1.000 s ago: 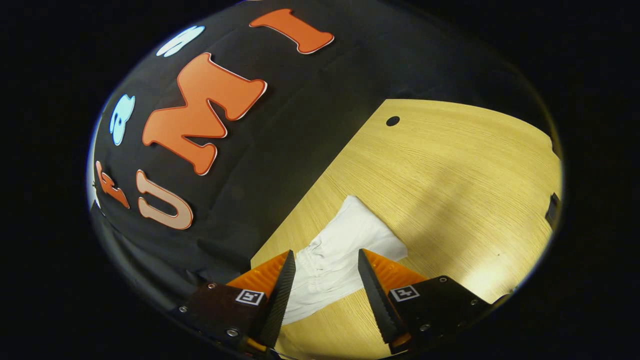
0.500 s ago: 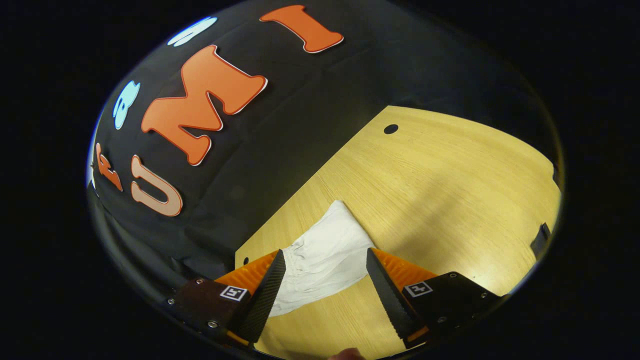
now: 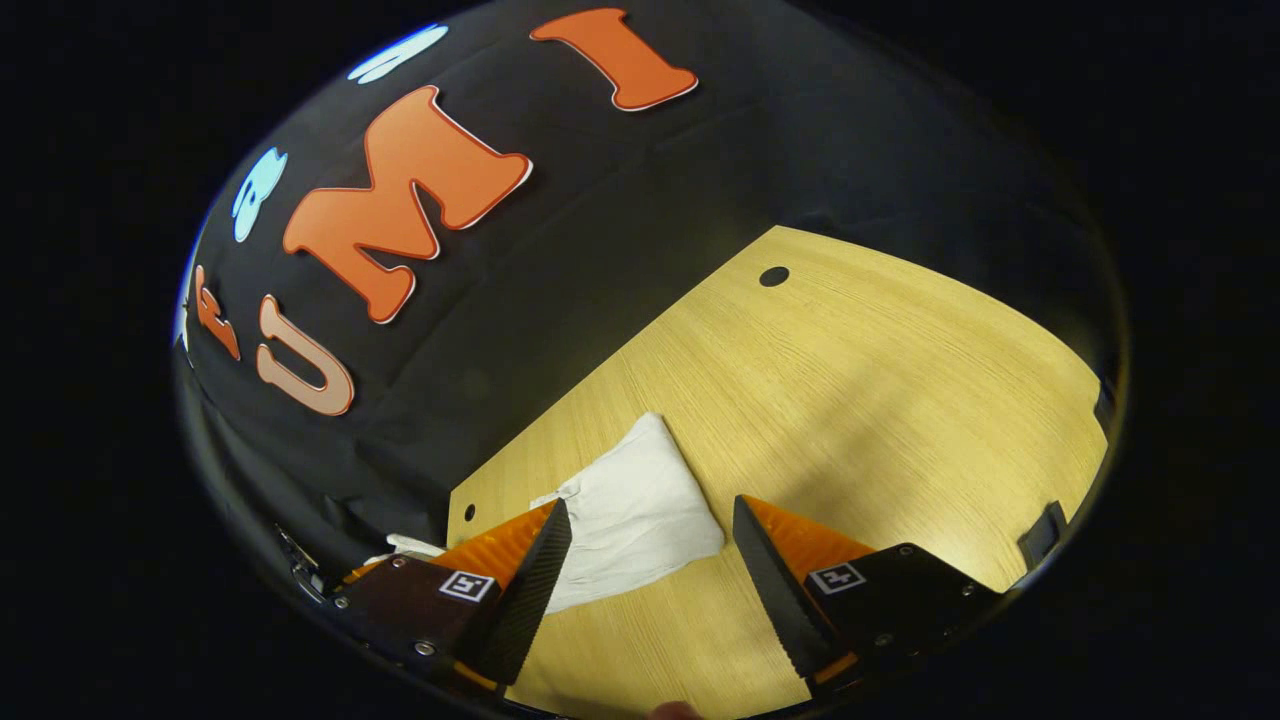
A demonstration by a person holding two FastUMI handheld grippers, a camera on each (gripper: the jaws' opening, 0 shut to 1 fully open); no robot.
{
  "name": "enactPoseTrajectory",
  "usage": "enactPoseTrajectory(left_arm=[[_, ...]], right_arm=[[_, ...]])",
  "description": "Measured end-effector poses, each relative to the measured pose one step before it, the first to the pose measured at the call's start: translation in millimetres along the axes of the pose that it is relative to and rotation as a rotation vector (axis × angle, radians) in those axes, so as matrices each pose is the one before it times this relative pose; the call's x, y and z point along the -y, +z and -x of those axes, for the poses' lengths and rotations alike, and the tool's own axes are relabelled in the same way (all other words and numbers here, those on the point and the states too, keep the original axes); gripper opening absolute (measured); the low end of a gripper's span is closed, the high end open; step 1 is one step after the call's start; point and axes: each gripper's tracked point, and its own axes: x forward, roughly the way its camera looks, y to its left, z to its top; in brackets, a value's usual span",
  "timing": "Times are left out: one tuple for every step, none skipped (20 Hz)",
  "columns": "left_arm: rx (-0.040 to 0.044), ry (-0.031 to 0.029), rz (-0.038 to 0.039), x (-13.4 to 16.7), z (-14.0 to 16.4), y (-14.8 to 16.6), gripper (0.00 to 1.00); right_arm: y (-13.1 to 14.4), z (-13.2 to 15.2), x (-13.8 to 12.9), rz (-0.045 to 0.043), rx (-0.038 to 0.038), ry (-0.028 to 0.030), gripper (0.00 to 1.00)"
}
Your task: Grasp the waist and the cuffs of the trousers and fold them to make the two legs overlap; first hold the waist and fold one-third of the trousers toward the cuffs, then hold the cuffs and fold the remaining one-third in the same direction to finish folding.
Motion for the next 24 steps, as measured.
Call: enactPoseTrajectory(left_arm=[[0.00717, -0.00869, -0.01569, 10.28, 0.07, 0.03, 0.12], [0.00236, -0.01138, -0.01319, 10.12, -0.81, 0.52, 0.14], [0.00031, -0.01137, -0.01028, 12.73, -0.93, -0.39, 0.12], [-0.00036, -0.0114, -0.00896, 12.48, -3.19, 0.57, 0.12], [-0.00089, -0.00429, -0.00662, 9.74, -2.7, -0.23, 0.14], [0.00387, -0.00826, -0.00136, 9.35, -2.88, 1.98, 0.12], [0.00313, -0.01026, -0.00016, 8.78, -0.17, 1.22, 0.12], [0.00297, -0.0034, -0.00086, 7.36, -4.02, 0.42, 0.11], [-0.0029, -0.007, -0.0041, 8.65, -4.41, -0.75, 0.12], [-0.00181, -0.00364, -0.00488, 8.41, -4.17, -1.52, 0.12], [-0.00422, -0.00867, -0.00759, 9.72, -3.06, -2.33, 0.12], [-0.00072, -0.00044, -0.00669, 9.54, -4.83, -2.37, 0.12], [-0.00592, -0.00517, -0.007, 10.93, -4.36, -3.54, 0.12], [-0.00364, -0.00221, -0.00471, 9.49, -3.92, -2.88, 0.12], [-0.00681, -0.00745, -0.00522, 7.74, -5.55, -3.71, 0.12], [-0.0046, -0.00357, -0.0064, 7.98, -3.67, -3.52, 0.12], [-0.00602, -0.00954, -0.00599, 7.62, -1.49, -3.63, 0.12], [-0.00412, -0.00292, -0.00764, 8.08, -3.88, -3.82, 0.11], [-0.00694, -0.00682, -0.0074, 10.45, -4.5, -3.73, 0.12], [-0.00636, -0.0036, -0.00579, 9.8, -3.97, -3.97, 0.12], [-0.00786, -0.00434, -0.00393, 5.78, -4.35, -3.94, 0.12], [-0.00728, -0.00249, -0.00413, 8.42, -4.33, -4.48, 0.12], [-0.0078, -0.00391, -0.00488, 6.41, -4.47, -5.32, 0.12], [-0.00748, -0.00215, -0.00613, 6.58, -3.42, -4.8, 0.12]], right_arm=[[4.47, 1.87, 3.93, 0.01049, 0.00528, -0.00247, 0.98], [4.32, 1.96, 4.6, 0.01302, 0.0067, -0.00658, 0.98], [3.76, 2.0, 4.31, 0.01537, 0.00784, -0.00679, 0.98], [4.38, 0.82, 3.8, 0.01599, 0.00529, -0.00529, 0.98], [2.66, 1.17, 4.03, 0.01222, 0.00121, -0.00663, 0.98], [1.26, 0.49, 3.62, 0.00579, -0.00379, -0.00559, 0.98], [1.76, 0.37, 3.5, 0.00046, -0.00169, -0.0049, 0.98], [2.06, -0.23, 2.77, -0.00032, -0.00272, 0.00126, 0.98], [1.24, -0.43, 3.41, -0.00104, -0.00583, -0.00107, 0.98], [1.59, -0.08, 3.23, 0.00105, -0.00341, 0.00062, 0.98], [1.94, -1.61, 2.42, 0.00124, -0.00233, -0.00198, 0.98], [2.39, -1.11, 2.13, 0.00037, -0.00255, 0.00231, 0.98], [1.0, -0.38, 1.4, -0.00142, -0.00503, 0.00177, 0.98], [1.72, -0.03, 1.95, 0.0001, -0.00263, 0.00308, 0.98], [2.09, -0.38, 1.81, 0.00214, -0.00054, 0.0038, 0.98], [2.42, -0.17, 2.8, 0.00128, -0.00183, 0.00065, 0.98], [1.78, 0.56, 1.57, 0.00118, -0.00163, 0.00532, 0.98], [2.17, -0.78, 2.74, -0.00077, -0.00275, 0.00019, 0.98], [2.25, 0.07, 2.27, -0.00003, 0.00032, 0.00443, 0.98], [1.1, 1.45, 2.44, -0.00059, -0.00267, 0.00049, 0.98], [1.59, 0.5, 3.3, -0.00046, -0.00068, 0.00231, 0.98], [1.35, 0.4, 4.41, -0.00012, -0.00121, 0.00264, 0.98], [1.09, -0.09, 4.27, -0.00007, -0.00204, 0.00022, 0.98], [0.57, 0.17, 2.41, 0.00009, -0.00299, 0.00391, 0.98]])
